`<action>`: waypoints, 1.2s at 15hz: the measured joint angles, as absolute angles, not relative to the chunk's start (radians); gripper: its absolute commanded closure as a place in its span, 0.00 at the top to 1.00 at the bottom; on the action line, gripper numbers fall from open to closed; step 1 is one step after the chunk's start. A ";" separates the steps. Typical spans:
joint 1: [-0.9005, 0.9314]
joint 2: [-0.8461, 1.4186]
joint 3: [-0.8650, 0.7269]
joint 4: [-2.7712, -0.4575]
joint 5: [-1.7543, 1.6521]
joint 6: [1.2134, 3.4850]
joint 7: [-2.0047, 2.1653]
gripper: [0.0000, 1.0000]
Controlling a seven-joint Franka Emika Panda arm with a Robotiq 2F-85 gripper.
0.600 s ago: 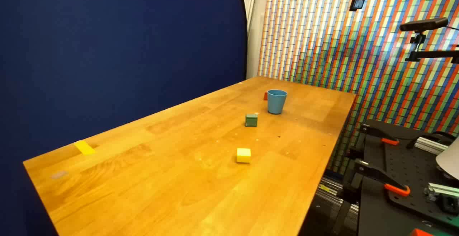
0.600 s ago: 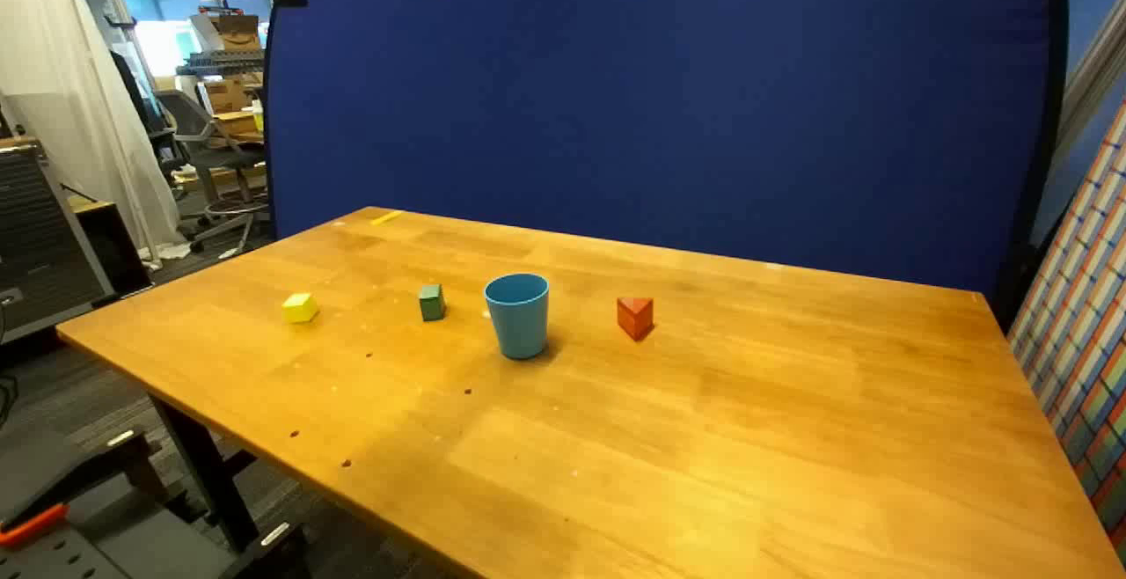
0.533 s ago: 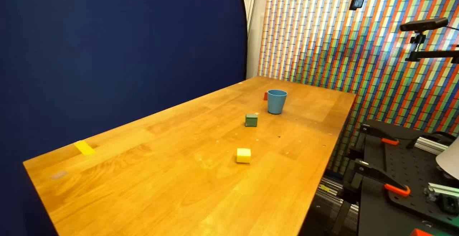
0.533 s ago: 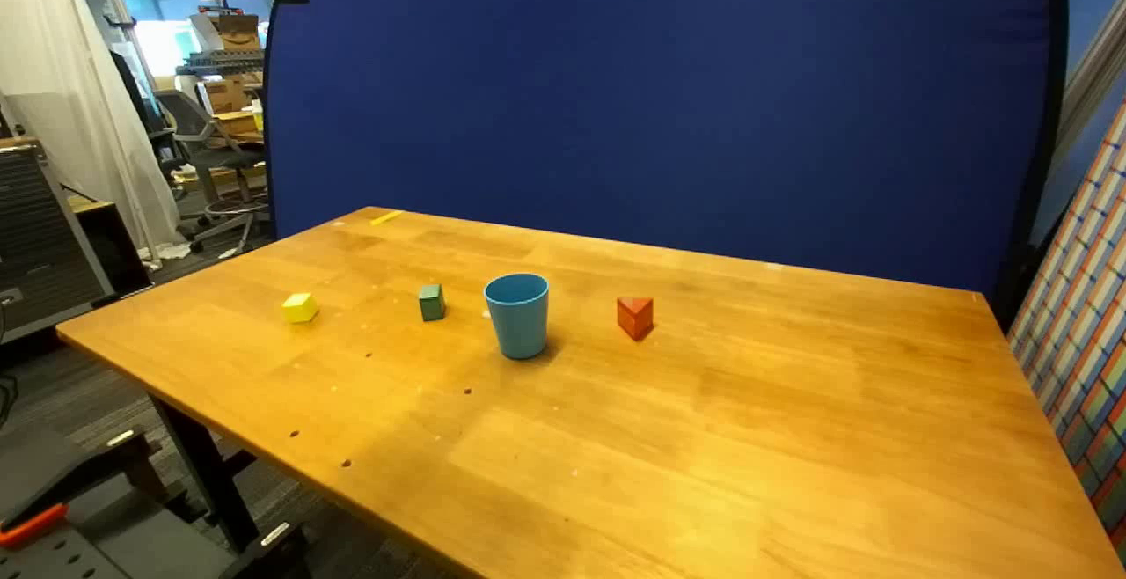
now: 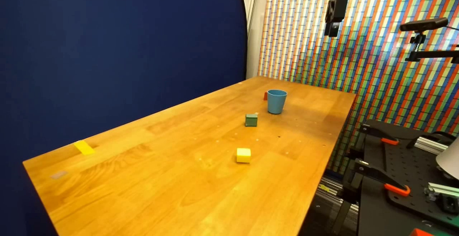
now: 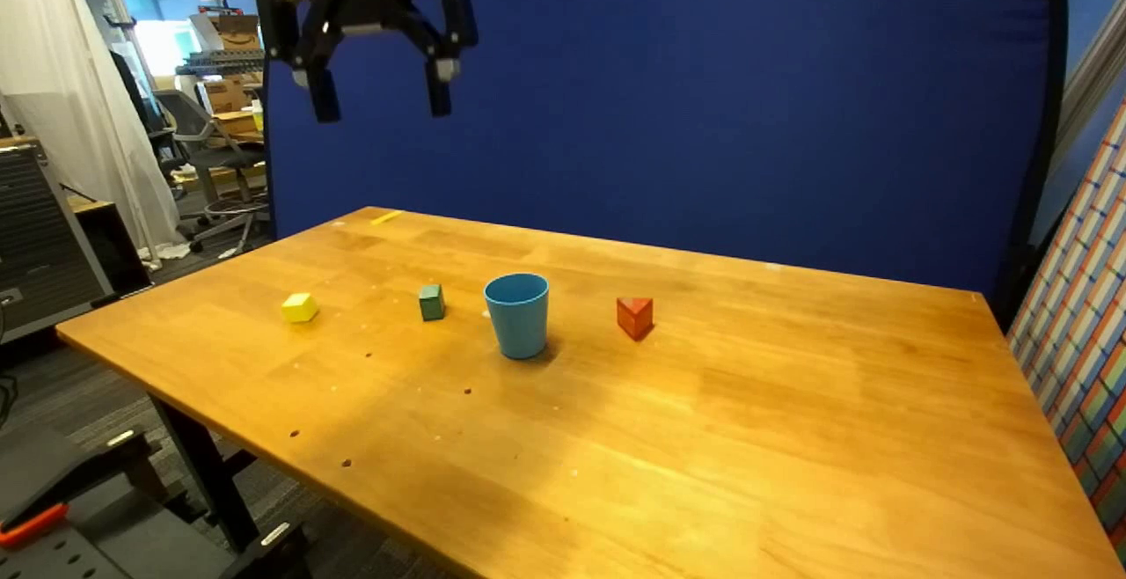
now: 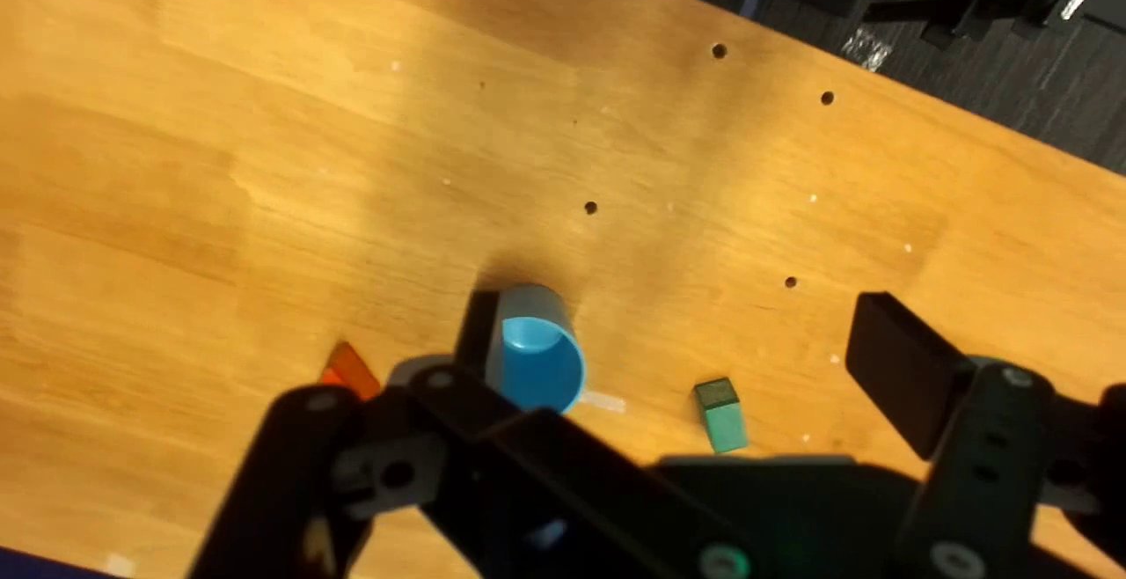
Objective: Put the yellow block in the blue cup
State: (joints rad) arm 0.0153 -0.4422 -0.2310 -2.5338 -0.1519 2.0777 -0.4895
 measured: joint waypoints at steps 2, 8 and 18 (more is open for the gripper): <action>0.070 -0.325 -0.193 -2.532 -0.108 2.131 -0.504 1.00; 0.163 0.044 -0.027 -2.453 0.032 2.311 -0.576 1.00; 0.177 0.581 0.201 -2.099 -0.021 2.500 -0.502 1.00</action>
